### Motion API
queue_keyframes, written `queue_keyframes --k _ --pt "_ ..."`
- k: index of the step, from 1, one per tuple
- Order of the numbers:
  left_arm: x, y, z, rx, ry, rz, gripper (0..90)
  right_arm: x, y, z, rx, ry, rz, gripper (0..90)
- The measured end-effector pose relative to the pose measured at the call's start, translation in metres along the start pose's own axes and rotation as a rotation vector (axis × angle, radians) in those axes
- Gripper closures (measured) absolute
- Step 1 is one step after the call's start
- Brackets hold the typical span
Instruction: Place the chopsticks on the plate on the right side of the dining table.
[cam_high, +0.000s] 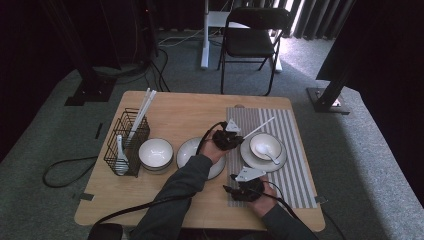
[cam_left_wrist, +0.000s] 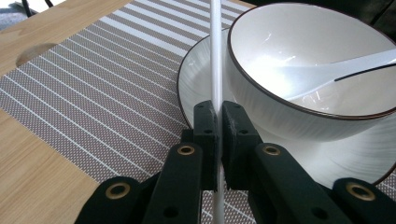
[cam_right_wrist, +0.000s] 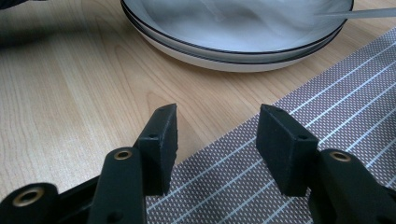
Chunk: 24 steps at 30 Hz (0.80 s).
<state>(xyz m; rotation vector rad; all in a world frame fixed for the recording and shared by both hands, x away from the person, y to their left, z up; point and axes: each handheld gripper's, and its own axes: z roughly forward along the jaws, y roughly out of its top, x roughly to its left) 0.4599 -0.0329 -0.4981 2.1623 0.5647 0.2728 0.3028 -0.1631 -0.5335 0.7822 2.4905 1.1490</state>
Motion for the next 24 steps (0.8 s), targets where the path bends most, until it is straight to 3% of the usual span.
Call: queue_keyframes --k 24 --pt "0.0005 0.0034 0.0095 0.038 0.012 -0.010 86.0 0.0006 -0.0004 0.0014 0.003 0.003 -0.005 47.9"
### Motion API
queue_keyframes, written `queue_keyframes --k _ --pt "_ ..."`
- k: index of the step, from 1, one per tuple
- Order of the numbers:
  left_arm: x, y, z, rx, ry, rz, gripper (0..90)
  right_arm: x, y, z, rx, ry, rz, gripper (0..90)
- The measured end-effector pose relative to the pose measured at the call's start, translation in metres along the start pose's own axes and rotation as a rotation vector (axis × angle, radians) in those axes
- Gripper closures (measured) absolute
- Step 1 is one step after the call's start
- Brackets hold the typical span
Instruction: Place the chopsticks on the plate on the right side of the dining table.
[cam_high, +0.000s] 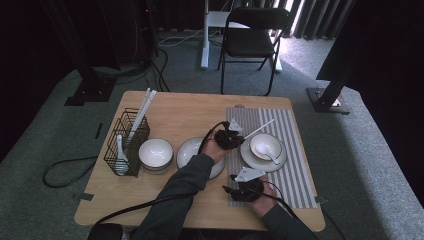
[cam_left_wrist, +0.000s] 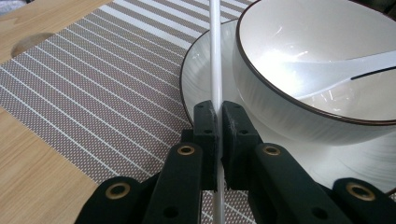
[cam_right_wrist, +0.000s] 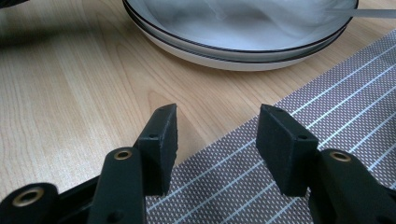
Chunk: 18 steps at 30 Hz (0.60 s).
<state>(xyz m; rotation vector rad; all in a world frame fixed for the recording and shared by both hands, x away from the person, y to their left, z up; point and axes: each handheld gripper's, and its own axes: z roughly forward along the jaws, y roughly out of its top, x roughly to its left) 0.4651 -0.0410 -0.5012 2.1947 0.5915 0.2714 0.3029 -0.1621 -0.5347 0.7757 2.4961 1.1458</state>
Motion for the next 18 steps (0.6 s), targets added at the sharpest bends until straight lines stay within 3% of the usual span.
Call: queue_keyframes --k 18 --pt "-0.0013 0.0016 0.0078 0.022 0.000 -0.002 86.0 -0.0008 0.0001 -0.0007 -0.002 -0.003 0.001 47.9"
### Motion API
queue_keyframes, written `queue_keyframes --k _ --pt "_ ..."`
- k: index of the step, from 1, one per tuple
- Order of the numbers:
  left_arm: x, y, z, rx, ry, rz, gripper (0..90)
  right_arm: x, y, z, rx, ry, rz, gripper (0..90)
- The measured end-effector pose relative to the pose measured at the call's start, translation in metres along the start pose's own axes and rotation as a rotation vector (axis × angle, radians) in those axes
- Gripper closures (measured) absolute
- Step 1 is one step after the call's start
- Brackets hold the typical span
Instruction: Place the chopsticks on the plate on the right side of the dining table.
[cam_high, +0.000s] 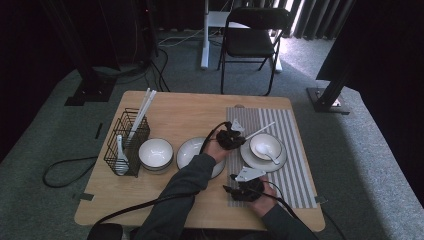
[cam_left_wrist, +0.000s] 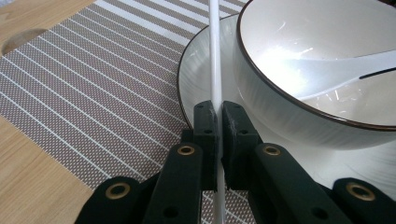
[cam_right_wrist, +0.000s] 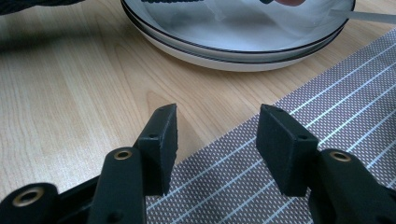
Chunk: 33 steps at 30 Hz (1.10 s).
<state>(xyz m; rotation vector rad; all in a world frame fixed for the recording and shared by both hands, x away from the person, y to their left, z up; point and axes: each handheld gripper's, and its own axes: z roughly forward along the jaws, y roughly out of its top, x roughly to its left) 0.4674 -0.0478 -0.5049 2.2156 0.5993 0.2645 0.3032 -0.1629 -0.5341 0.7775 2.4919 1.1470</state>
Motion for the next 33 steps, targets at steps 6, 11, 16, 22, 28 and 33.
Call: queue_keyframes --k 6,11,16,22,28,33 --pt "0.000 -0.001 0.002 0.011 -0.001 0.001 86.0 0.000 0.000 0.000 0.002 -0.002 -0.003 47.9" --pt "0.000 -0.001 0.004 0.018 -0.003 -0.001 86.0 0.000 0.000 0.000 0.003 -0.001 -0.004 47.9" --pt "-0.001 0.000 0.006 0.026 -0.013 -0.006 86.0 0.000 0.000 0.000 0.003 -0.001 -0.005 47.9" --pt "-0.003 0.003 0.010 0.034 -0.016 -0.005 85.9 0.000 0.000 0.000 0.002 -0.002 -0.005 47.9" --pt "-0.001 0.002 0.013 0.038 -0.017 -0.014 85.9 0.000 0.000 0.000 0.002 -0.001 -0.008 47.9" --pt "-0.001 0.003 0.014 0.046 -0.022 -0.010 85.9 0.000 0.000 0.000 0.002 -0.001 -0.005 47.9"
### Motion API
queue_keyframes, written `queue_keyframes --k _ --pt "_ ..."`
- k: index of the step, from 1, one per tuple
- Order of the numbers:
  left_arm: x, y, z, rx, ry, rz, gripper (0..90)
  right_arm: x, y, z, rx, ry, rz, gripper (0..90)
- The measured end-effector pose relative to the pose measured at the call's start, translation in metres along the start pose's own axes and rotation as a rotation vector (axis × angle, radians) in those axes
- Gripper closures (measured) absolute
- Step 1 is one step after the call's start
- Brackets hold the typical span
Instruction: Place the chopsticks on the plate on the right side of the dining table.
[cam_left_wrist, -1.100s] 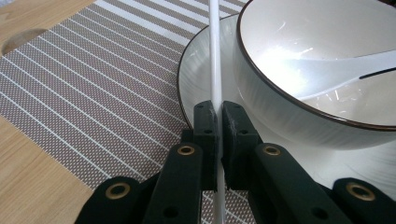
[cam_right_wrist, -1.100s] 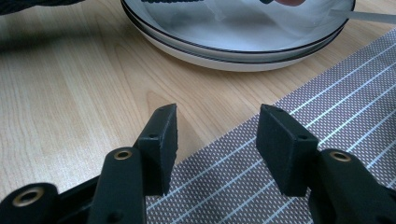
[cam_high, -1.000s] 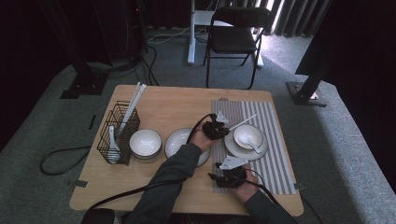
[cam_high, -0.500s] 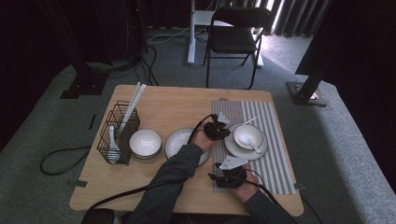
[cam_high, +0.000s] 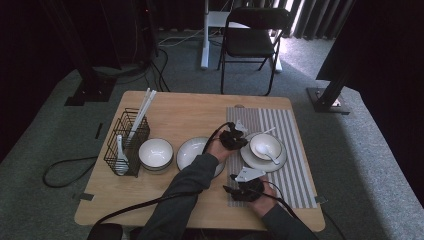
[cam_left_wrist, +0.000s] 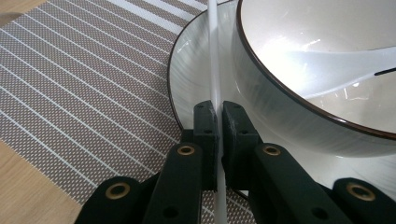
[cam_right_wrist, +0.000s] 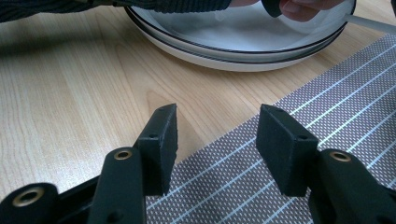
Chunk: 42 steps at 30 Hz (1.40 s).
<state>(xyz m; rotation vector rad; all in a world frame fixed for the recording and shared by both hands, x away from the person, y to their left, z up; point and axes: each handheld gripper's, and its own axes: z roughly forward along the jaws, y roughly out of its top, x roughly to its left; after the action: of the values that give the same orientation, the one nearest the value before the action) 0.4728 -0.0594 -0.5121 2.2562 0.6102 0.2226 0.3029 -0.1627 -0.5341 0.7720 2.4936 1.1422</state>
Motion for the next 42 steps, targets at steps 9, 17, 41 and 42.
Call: queue_keyframes --k 9,17,41,42 --pt "-0.001 0.001 0.003 0.008 -0.011 0.003 85.8 0.000 0.000 0.000 -0.001 0.001 -0.002 47.9" --pt "0.002 0.001 0.003 0.006 -0.019 -0.008 85.5 0.000 0.000 0.000 0.000 0.001 -0.002 47.9" --pt "0.007 0.000 -0.008 -0.036 -0.055 -0.029 80.4 0.000 0.000 0.000 0.002 0.001 -0.002 47.6" --pt "0.007 0.000 -0.009 -0.041 -0.055 -0.031 80.4 0.000 0.000 0.000 0.002 0.000 -0.003 47.6"
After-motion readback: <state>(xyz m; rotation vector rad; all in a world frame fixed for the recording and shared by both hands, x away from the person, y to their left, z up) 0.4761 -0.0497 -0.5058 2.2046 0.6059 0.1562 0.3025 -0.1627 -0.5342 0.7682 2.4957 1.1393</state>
